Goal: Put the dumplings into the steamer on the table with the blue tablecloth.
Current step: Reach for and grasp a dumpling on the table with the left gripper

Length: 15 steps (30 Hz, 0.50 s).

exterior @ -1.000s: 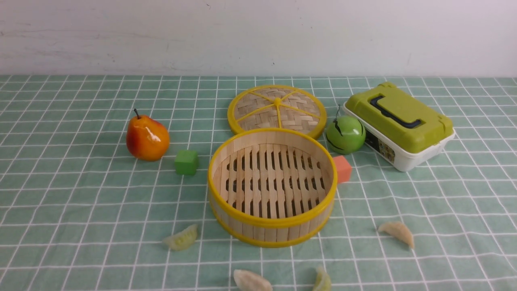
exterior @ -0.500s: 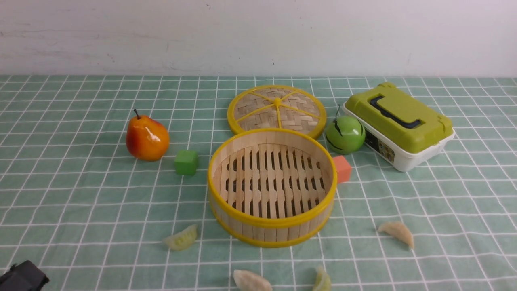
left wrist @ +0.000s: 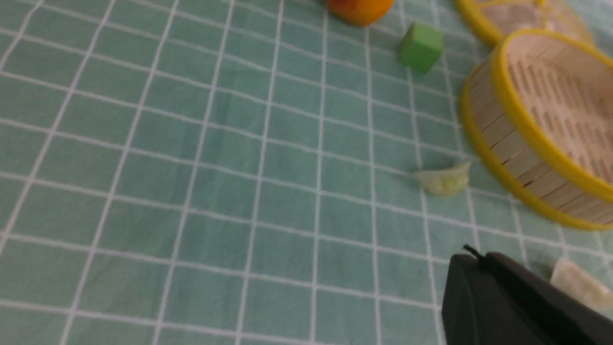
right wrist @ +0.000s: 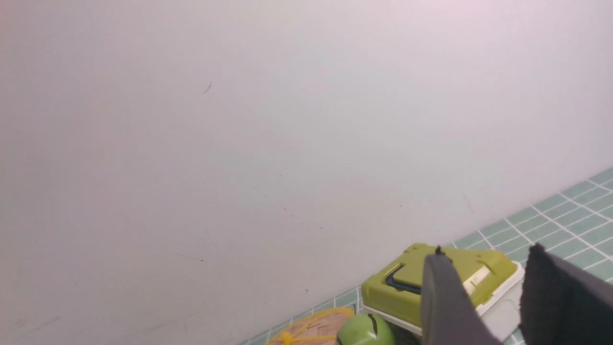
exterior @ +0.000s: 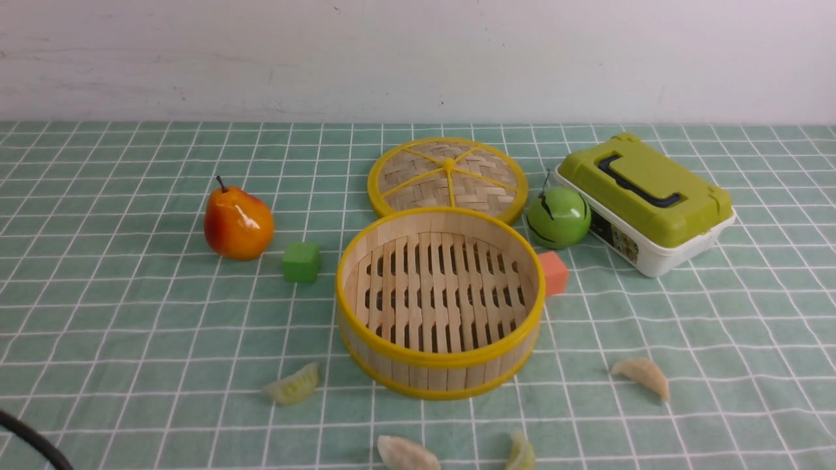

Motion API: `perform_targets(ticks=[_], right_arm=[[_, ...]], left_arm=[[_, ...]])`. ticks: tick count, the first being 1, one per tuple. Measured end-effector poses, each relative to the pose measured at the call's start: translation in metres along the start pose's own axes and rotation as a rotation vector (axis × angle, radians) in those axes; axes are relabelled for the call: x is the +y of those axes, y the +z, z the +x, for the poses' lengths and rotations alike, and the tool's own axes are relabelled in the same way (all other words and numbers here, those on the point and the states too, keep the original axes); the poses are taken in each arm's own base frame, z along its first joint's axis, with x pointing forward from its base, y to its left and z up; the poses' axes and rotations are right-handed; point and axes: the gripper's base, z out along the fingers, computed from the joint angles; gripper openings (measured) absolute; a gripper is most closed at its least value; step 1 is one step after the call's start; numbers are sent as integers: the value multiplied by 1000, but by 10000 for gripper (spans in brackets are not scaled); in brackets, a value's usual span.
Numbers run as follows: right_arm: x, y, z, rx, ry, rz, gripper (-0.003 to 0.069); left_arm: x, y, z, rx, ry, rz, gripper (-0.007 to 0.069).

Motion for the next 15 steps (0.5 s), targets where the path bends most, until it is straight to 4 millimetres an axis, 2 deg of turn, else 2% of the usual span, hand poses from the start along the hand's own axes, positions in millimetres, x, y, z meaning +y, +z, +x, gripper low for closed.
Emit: perform_targets(ticks=[3,8,10,13,15], right_arm=[[0,0,2,25,22,-2,240],[1,2,3,179,28,66,219],[7,9,-5,249,0,91,168],[21,29,-20,369,-65,97,38],[29,40,-23,444,-89,86,-7]], left_arm=[[0,5,-12,131,28,-63,-14],[-8,5,-40,224,102,-85,-14],[-13,4,-55,253,134,-82,-14],[-26,7,-81,335,202,-68,-14],[-33,11,-93,395,236,-66,-14]])
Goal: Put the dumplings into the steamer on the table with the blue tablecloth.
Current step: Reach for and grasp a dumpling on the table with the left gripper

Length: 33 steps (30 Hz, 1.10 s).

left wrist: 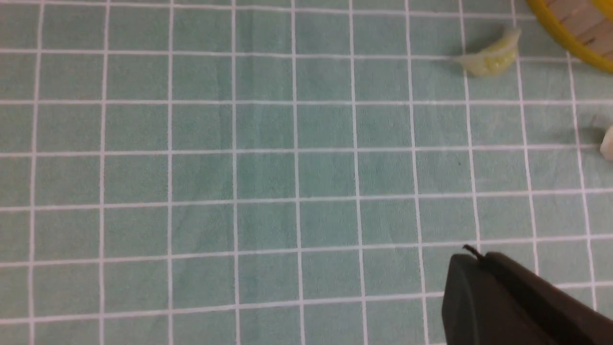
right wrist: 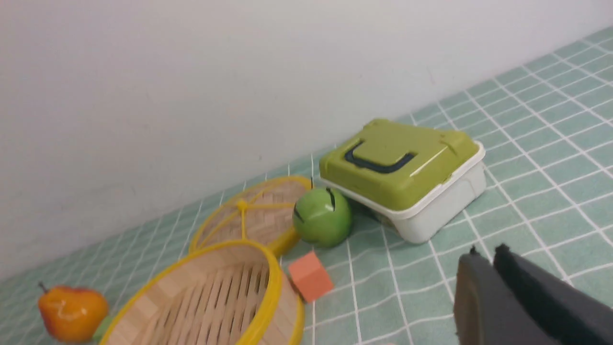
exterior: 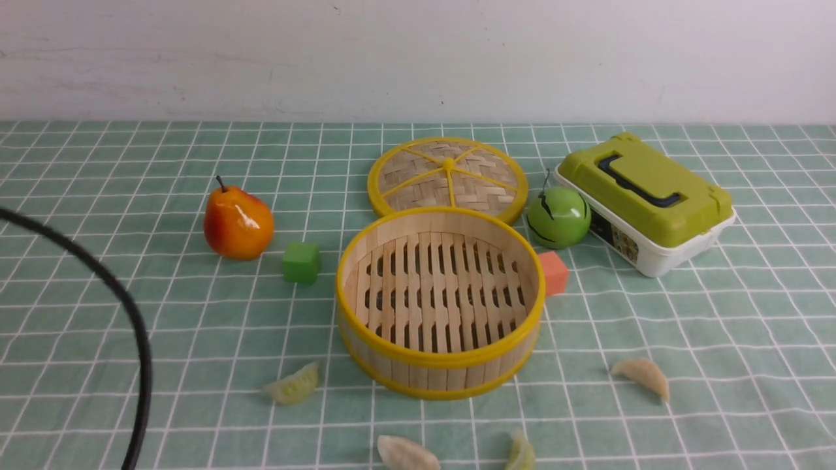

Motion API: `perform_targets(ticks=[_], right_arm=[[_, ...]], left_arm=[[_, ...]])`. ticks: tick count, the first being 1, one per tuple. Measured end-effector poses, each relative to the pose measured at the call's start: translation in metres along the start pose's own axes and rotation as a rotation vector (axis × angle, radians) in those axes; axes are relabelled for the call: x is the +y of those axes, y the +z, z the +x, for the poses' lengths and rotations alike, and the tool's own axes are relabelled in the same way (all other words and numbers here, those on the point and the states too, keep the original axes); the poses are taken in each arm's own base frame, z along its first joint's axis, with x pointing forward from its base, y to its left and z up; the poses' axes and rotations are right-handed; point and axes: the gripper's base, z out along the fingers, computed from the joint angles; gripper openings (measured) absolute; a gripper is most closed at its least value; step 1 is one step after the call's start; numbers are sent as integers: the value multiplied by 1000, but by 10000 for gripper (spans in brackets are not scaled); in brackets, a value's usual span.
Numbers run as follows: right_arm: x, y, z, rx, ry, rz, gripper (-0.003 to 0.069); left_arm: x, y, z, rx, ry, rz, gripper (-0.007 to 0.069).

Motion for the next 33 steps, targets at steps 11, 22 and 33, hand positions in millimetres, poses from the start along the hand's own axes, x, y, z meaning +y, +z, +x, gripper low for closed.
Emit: perform_targets(ticks=[11,22,33], right_arm=[[77,50,34,802,-440,-99,-20],[121,67,81,1361,-493,-499,-22],[100,115,8,1181,-519,-447,-8]], left_arm=[[-44,77,-74,252,361,47,-14],[-77,150,-88,240,515,95,-14],[-85,167,-89,239,481,164,192]])
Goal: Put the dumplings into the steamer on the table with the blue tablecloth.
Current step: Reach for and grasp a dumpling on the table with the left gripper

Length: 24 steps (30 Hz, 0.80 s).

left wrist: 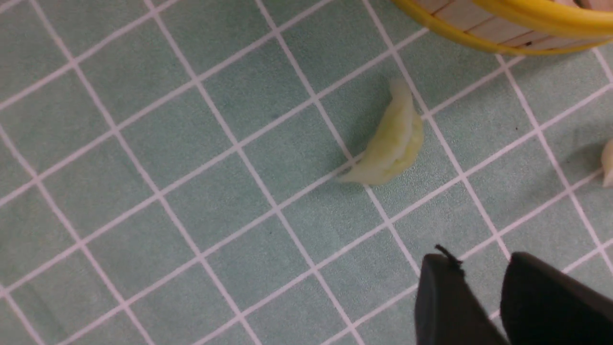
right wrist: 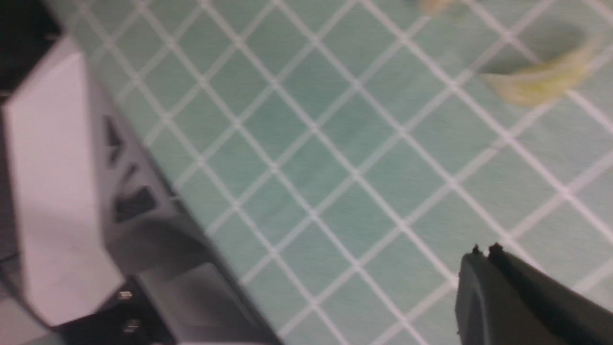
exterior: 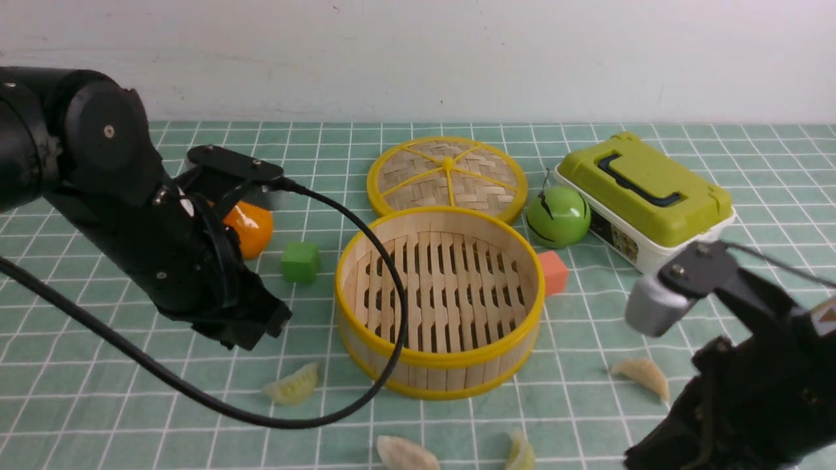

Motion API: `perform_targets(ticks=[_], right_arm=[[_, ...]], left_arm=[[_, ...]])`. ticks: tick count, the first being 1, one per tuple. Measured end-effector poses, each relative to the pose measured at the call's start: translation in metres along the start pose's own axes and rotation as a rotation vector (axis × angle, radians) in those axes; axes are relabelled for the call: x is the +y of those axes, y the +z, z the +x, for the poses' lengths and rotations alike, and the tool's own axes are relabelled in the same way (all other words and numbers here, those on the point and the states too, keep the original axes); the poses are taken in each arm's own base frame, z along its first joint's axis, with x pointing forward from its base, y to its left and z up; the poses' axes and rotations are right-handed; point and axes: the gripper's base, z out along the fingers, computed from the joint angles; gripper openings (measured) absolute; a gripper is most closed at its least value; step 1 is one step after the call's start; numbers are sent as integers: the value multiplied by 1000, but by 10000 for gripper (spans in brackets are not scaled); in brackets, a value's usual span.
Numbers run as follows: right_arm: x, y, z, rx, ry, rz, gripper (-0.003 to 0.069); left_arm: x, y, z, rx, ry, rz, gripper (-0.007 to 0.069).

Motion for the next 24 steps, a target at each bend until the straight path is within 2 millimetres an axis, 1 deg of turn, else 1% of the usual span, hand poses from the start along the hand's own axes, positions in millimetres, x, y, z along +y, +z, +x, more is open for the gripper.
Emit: perform_targets(ticks=[1,2,3,4,5,7,9,11,13,16,21,23,24], right_arm=[[-5,-6,-1,18,4,66,-6],[-7,-8,-2,24,9,96,-6],[-11,-12,-3,35,25,157,-5],[-13,-14,-3,39,26,178,-5],[-15,-15,-4,41,35,204,-4],[-17,-16,-3,45,44,227,-3],[-17,-16,-4,40,43,233,-3],[-18,-16,-5,31,41,237,-2],[-18,-16,-6,24,41,239,-1],[-18,-16,-6,22,39,242,-1],[-18,-16,-6,17,38,245,2],[-18,-16,-7,12,37,246,3],[-18,-16,-7,8,36,247,5]], left_arm=[[1,8,-1,16,13,8,269],[1,13,-2,23,16,11,302],[2,22,-3,40,27,16,352],[3,28,-4,47,32,17,380],[3,36,-5,57,40,20,427],[3,53,-7,75,64,21,473],[-3,69,-9,88,118,21,490],[-10,83,-12,91,184,10,484],[-19,97,-14,92,266,-16,461],[-20,110,-15,96,328,-59,416],[-18,117,-15,109,316,-85,333],[-18,117,-15,111,303,-87,280],[-18,117,-15,109,290,-88,239]])
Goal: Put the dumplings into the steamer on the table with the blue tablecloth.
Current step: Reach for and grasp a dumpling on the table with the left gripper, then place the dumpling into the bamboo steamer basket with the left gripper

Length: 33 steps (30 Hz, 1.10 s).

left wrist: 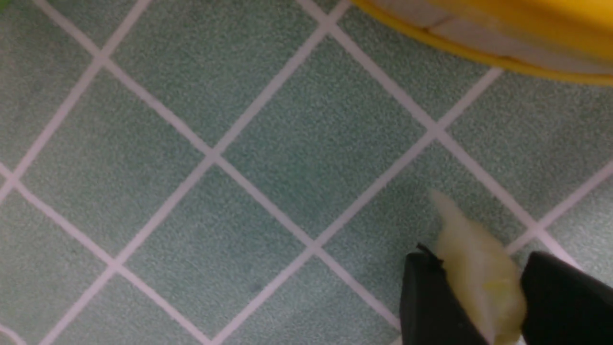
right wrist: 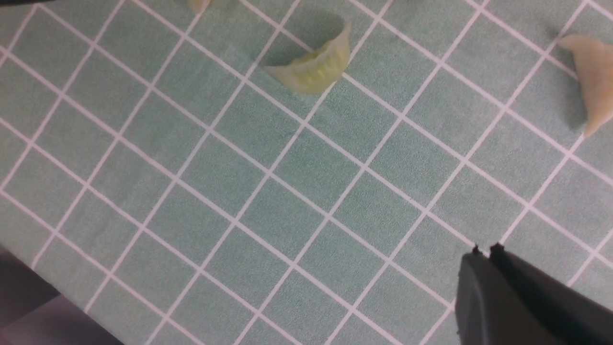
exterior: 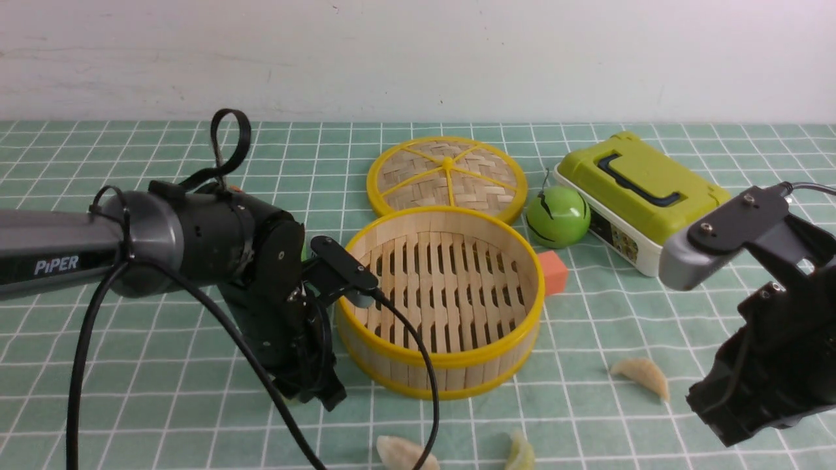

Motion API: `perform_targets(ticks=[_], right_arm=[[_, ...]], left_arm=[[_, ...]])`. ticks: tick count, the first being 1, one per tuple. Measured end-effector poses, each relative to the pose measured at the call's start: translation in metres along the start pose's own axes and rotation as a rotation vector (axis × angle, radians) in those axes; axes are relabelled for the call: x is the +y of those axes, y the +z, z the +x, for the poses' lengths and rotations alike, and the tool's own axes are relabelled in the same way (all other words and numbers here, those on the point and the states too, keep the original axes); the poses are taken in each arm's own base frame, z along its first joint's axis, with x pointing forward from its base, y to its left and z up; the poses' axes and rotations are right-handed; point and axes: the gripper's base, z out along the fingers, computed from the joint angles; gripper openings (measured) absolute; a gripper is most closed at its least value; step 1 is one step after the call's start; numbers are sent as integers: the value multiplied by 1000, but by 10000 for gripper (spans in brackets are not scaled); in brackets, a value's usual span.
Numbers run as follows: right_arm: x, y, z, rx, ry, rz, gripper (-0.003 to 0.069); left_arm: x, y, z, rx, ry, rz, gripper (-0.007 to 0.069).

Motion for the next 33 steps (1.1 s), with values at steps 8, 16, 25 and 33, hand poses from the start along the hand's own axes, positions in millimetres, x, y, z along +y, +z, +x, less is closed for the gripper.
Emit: perform_targets(ticks=[8,16,25,33], right_arm=[[0,0,-1,-13,0,4,5],[-1,0,-1,-14,-4,12,5],[-4,-1,6,58,54,43,13],[-2,-16,12,17,45,74,23]], left_arm=[[10,-32,-17,2,-164,-23,191],[5,-121,-91,-310,-327,91,191],[-25,-45,-158,-260,-395,84,191],[-19,2,-178,-246,-521,15,191]])
